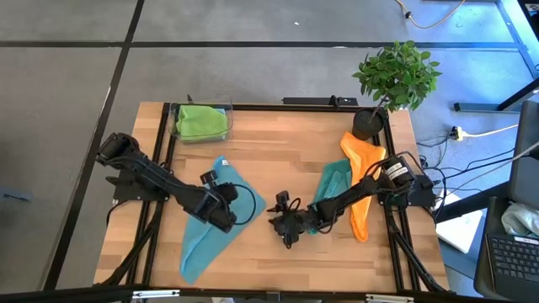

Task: Fold microfiber towels
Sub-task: Fold the light blue microfiber cloth

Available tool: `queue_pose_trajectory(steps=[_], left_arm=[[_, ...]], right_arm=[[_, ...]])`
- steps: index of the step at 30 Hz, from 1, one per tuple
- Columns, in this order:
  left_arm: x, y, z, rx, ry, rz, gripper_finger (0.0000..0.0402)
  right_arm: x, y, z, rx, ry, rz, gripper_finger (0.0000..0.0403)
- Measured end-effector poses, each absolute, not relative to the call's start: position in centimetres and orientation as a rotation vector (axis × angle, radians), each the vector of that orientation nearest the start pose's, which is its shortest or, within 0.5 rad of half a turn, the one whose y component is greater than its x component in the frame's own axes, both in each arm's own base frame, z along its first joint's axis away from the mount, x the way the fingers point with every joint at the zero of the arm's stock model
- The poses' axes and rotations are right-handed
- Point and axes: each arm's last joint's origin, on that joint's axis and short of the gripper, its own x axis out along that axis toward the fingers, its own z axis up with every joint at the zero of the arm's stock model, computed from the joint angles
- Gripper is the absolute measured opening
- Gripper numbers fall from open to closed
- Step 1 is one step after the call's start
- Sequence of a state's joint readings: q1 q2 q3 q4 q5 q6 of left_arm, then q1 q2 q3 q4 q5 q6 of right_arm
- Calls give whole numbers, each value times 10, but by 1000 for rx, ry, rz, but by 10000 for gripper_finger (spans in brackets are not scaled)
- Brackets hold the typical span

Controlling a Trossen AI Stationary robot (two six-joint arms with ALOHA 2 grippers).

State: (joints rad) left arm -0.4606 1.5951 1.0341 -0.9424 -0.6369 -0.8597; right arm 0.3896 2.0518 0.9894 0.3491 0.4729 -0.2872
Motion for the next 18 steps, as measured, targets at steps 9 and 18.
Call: queue_pose_trajectory(steps=[9,18], left_arm=[[253,-98,197,53,1114,647,4],[234,-105,197,104,1190,699,9]], right_arm=[[367,121,96,-990,661,108,168],[375,89,90,-872,698,141,144]])
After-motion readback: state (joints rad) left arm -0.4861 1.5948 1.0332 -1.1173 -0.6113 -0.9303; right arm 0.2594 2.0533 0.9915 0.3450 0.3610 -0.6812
